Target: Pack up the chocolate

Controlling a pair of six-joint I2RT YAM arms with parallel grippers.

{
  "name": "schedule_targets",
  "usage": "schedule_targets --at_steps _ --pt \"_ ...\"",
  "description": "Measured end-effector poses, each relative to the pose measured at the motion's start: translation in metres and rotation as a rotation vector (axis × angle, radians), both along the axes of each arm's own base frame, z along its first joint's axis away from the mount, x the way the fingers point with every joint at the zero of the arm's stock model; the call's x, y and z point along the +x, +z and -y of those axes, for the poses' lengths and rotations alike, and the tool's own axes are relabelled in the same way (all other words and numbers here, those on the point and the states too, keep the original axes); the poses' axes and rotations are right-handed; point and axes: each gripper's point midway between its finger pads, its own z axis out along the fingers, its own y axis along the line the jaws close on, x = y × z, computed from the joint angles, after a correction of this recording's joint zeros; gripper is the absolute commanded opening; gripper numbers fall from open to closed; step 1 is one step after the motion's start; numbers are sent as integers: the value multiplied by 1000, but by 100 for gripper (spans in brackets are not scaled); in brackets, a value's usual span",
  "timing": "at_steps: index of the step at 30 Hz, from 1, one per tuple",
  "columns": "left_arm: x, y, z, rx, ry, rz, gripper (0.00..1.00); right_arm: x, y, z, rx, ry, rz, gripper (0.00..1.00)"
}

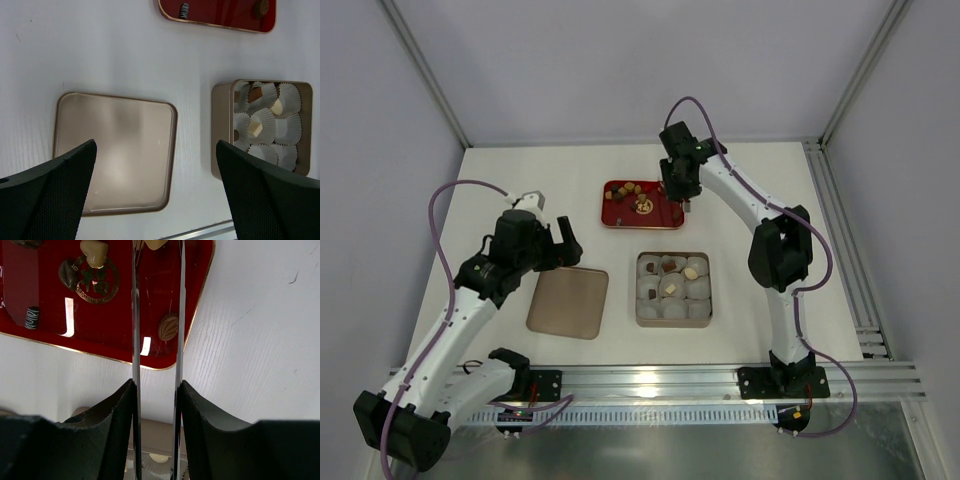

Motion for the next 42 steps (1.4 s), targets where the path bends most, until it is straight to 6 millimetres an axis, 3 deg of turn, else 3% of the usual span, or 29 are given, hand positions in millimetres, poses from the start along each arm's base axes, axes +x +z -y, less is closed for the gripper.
schedule_targets --at_steps 11,19,36,42 --pt "0 -2 0 2 0 -6 100 0 -4 -5 23 14 -6 43" --pt "1 -2 0 3 0 -8 100 -7 -20 -4 15 19 -41 43" --pt "1 -3 0 4 0 -11 100 -7 -21 -4 19 21 -42 38" --pt "1 -3 0 4 0 -11 100 -18 -20 0 19 23 -55 38"
